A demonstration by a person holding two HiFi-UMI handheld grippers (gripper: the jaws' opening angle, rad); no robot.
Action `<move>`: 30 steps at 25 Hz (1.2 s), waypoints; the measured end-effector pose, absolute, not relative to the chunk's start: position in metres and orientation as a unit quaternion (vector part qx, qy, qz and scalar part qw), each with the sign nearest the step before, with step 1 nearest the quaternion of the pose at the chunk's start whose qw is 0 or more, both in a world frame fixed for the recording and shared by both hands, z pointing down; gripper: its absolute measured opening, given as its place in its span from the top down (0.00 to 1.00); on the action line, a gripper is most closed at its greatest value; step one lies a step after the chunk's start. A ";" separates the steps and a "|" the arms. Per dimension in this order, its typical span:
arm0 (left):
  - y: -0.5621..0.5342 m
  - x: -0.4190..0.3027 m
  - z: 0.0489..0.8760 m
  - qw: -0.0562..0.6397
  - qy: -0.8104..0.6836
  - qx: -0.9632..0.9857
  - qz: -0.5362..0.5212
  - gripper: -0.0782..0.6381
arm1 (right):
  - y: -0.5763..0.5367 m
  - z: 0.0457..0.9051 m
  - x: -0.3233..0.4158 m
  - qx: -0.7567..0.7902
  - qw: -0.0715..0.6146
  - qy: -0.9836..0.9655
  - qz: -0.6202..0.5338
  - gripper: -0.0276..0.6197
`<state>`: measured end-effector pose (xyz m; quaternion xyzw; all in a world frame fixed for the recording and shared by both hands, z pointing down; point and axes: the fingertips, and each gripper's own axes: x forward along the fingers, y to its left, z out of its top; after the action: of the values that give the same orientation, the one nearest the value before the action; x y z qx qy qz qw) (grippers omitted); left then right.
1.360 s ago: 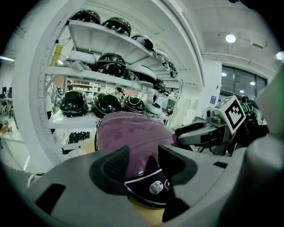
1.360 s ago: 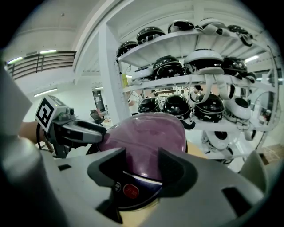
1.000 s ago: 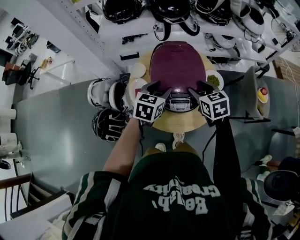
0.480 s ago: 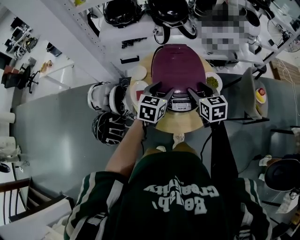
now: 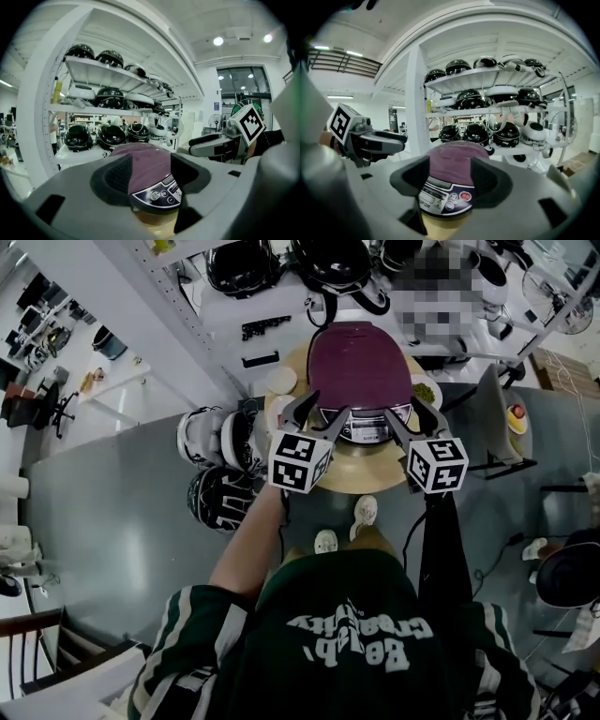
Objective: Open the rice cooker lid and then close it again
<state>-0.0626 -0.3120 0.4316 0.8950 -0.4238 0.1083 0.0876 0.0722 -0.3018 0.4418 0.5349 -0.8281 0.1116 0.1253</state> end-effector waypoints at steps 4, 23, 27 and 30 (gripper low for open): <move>-0.295 -0.070 0.404 0.061 -0.432 0.895 0.092 0.53 | -0.279 0.418 0.074 0.543 0.120 -0.828 0.080 0.51; -0.204 -0.019 0.369 0.026 -0.485 0.871 0.071 0.56 | -0.205 0.389 0.114 0.489 0.072 -0.869 0.027 0.50; -0.187 -0.014 0.368 0.017 -0.495 0.865 0.075 0.58 | -0.193 0.388 0.119 0.480 0.069 -0.874 0.023 0.50; -0.180 -0.012 0.366 0.015 -0.502 0.861 0.079 0.60 | -0.188 0.388 0.121 0.472 0.069 -0.879 0.025 0.50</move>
<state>-0.0125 -0.1796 0.3661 0.8612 -0.5019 0.0789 0.0153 0.1208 -0.1875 0.3878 0.4717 -0.8788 0.0250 0.0685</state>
